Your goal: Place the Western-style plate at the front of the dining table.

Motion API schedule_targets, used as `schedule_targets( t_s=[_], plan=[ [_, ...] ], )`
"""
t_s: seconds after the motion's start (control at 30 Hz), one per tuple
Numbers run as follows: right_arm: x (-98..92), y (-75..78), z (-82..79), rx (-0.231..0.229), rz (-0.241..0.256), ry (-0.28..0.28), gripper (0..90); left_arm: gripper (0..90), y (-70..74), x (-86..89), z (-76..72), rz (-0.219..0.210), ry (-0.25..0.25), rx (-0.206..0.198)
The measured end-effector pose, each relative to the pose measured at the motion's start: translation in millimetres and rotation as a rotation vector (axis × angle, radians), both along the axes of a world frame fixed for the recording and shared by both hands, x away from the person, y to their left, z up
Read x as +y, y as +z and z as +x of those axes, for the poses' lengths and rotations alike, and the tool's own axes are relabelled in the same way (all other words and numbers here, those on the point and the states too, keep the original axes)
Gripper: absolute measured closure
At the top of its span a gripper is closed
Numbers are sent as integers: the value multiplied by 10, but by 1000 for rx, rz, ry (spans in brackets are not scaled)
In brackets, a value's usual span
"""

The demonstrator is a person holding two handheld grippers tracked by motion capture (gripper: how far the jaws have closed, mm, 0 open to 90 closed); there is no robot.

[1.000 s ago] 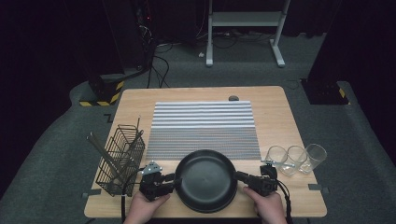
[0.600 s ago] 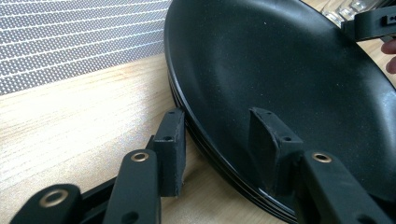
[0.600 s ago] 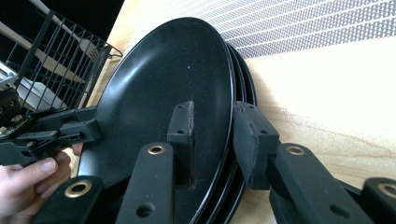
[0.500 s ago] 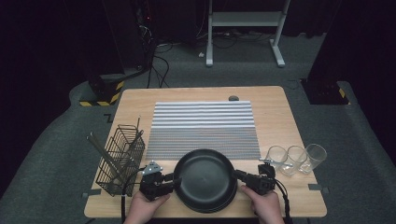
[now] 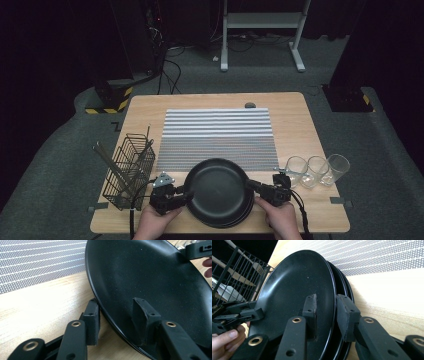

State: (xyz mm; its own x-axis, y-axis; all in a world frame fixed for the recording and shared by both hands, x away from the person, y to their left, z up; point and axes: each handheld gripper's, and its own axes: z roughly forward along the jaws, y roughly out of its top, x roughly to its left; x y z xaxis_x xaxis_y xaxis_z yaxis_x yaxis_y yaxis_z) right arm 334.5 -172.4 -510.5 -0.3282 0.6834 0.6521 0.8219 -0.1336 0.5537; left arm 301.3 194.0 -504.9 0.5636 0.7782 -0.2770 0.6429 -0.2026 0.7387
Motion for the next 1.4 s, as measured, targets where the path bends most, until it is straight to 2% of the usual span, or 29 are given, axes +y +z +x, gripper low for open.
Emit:
schedule_targets(
  t_s=[0.27,0.73,1.07,1.4],
  plan=[
    [32,-26,48,-12,-44,-7,831,606,36,-5,-10,4,4,-17],
    [29,39,107,-68,-65,-11,840,642,65,-37,63,-10,23,-39],
    [36,92,204,-89,-91,-34,840,642,90,-62,221,6,16,-52],
    [76,116,334,-107,-104,-45,839,643,55,-51,337,-15,43,-55]
  ],
)
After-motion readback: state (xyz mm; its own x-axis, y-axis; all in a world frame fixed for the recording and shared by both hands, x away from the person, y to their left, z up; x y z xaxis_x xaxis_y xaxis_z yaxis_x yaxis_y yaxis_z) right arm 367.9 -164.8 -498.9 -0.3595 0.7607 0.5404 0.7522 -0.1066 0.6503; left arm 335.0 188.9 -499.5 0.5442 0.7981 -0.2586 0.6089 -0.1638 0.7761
